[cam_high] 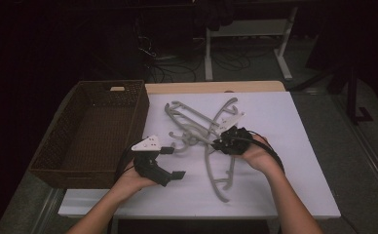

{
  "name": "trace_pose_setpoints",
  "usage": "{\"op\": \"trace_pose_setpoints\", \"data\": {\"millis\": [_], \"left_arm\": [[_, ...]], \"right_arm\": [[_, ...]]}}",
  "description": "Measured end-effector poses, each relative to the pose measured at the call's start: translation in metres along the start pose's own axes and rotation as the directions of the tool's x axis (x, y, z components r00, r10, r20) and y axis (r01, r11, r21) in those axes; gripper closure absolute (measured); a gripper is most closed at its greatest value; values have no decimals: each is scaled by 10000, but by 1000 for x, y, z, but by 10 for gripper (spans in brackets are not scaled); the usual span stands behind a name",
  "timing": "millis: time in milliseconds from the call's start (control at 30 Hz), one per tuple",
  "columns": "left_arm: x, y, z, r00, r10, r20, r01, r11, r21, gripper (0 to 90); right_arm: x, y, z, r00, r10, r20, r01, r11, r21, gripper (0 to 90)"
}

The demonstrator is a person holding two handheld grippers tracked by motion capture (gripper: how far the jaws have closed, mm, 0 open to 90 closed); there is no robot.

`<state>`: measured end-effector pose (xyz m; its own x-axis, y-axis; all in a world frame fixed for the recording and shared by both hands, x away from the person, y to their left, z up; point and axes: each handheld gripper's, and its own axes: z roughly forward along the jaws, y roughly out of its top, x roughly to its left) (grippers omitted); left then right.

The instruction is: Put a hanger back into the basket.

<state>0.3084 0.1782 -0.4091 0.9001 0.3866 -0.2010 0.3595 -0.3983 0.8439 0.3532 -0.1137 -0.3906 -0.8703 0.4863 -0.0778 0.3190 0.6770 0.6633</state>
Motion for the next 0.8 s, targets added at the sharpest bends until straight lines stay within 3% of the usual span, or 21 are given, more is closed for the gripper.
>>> {"op": "trace_pose_setpoints", "data": {"millis": [133,367,467,533,633,667,800], "left_arm": [[1,-1,1,9999,-11,-104,13,9999,105,0],[4,-4,1,9996,-70,-277,78,9995,294,0],[6,-6,2,9993,-156,-351,171,9989,428,0],[7,-7,2,9990,-219,-396,238,9986,470,0],[7,-7,1,9989,-232,-409,251,9987,442,0],[7,-7,2,9989,-229,-402,247,9987,438,0],[8,-7,3,9991,-199,-388,218,9985,502,0]], "right_arm": [[0,-19,-18,9996,113,-257,-119,9997,-229,821],[4,-42,-32,9983,42,-575,-71,9987,-504,819],[8,-52,-30,9962,14,-872,-34,9997,-235,816],[11,-59,-23,9937,-42,-1120,76,9995,306,813],[11,-61,-21,9926,-55,-1215,110,9990,445,812],[13,-63,-14,9897,-134,-1427,252,9964,810,810],[13,-65,-12,9865,-71,-1638,211,9963,839,806]]}}
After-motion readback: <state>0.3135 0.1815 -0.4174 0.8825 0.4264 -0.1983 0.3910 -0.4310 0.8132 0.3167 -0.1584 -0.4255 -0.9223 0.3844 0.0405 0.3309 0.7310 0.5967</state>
